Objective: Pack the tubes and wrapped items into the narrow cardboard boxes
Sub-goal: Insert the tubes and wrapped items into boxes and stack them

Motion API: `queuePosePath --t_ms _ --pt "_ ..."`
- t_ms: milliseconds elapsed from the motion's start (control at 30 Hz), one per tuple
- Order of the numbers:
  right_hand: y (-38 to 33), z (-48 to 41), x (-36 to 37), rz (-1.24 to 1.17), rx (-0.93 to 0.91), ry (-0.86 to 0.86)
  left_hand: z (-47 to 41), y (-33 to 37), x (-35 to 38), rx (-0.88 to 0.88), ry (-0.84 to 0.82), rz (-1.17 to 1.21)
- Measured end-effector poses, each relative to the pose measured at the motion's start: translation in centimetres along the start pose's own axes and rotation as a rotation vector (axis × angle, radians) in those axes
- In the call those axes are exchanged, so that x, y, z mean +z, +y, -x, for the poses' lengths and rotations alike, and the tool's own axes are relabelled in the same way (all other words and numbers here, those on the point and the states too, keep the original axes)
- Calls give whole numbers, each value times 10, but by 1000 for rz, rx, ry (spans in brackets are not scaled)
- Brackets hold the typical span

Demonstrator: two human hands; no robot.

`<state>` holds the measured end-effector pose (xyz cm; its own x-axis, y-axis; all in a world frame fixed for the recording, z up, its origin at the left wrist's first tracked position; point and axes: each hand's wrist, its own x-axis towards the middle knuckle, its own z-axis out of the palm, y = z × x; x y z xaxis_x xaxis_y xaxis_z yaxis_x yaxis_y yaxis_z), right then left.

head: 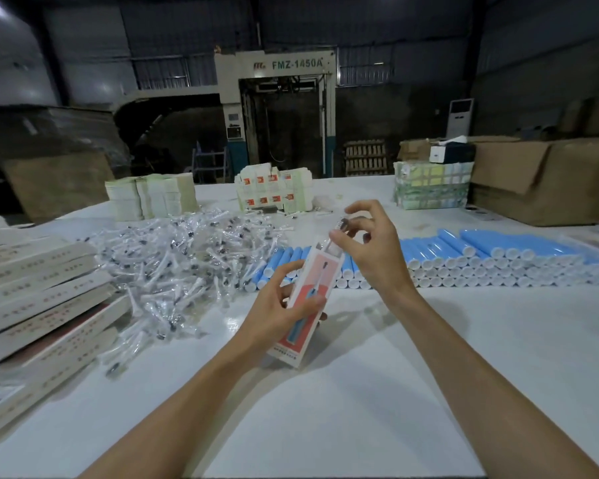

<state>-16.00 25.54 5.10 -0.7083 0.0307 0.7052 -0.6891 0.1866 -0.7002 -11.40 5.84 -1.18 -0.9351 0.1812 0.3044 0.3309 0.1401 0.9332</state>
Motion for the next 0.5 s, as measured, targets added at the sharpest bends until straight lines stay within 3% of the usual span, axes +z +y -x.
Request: queuePosePath --t_ms 367,500 --pt "13 4 13 218 69 -251 -2 -6 0 79 20 116" --pt "13 13 16 39 78 -151 -5 -7 -2 78 85 163"
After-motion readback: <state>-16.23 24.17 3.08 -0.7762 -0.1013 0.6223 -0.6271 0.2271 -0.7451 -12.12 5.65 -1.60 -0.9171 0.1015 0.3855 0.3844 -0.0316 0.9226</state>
